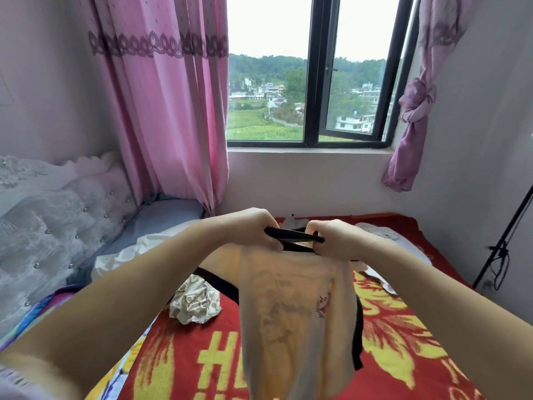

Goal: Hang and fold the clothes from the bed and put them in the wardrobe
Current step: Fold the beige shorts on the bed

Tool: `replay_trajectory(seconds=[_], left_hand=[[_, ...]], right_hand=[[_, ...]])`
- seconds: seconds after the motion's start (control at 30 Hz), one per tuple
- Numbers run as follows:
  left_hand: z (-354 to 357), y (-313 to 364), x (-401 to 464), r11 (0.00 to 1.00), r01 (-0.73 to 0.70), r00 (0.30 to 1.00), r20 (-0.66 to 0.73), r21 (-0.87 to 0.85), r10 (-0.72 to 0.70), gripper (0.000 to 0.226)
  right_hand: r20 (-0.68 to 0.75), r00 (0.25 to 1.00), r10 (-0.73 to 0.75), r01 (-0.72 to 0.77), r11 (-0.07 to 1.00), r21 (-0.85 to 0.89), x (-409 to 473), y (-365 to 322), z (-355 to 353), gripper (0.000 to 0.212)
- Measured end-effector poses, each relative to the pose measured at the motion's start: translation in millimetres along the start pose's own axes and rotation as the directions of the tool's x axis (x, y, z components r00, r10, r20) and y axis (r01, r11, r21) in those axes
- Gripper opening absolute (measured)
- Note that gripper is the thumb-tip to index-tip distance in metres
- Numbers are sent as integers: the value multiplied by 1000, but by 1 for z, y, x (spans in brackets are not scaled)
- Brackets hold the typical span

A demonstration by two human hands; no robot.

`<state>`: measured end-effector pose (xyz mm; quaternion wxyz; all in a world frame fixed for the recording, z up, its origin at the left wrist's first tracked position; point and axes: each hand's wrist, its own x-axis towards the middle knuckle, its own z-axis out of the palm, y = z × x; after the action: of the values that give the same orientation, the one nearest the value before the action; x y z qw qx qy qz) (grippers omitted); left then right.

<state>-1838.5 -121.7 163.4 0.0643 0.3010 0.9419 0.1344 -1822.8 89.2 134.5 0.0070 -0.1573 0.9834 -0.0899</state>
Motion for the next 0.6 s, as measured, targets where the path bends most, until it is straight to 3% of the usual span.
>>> replay_trajectory(seconds=[0.07,0.13,0.23,0.3,0.37,0.47,0.53,0.6], left_hand=[[-2,3,2,1000,-21,1000,-3,10,21,28],[-7,-1,0,1000,-11,1000,6,18,11,31],[-13,-17,-3,987,62,997,28,150,-67,32],[-16,-27,-4,951,131,989,31,278,-145,30],[-18,-38,-6,941,179,984,-27,287,-178,28],[-27,-57,-13,989,122,983,-128,-85,-133,23],[-31,-63,-20,930,44,970,-208,-364,-127,24],[-31,-65,-25,875,-13,951,-277,-485,-140,24]], right_hand=[[-20,996,86,-88,973,-211,1,9,-3,12],[-54,976,211,-218,949,-228,-2,27,-7,18],[-87,947,310,-303,949,86,-8,53,-18,24],[-72,946,315,-276,902,331,-8,60,-33,21],[-13,968,250,-212,846,489,-11,61,-47,18],[32,983,183,-155,711,686,-17,62,-60,24],[37,981,191,-144,587,797,-22,65,-67,21],[8,980,199,-127,598,791,-25,69,-72,18]])
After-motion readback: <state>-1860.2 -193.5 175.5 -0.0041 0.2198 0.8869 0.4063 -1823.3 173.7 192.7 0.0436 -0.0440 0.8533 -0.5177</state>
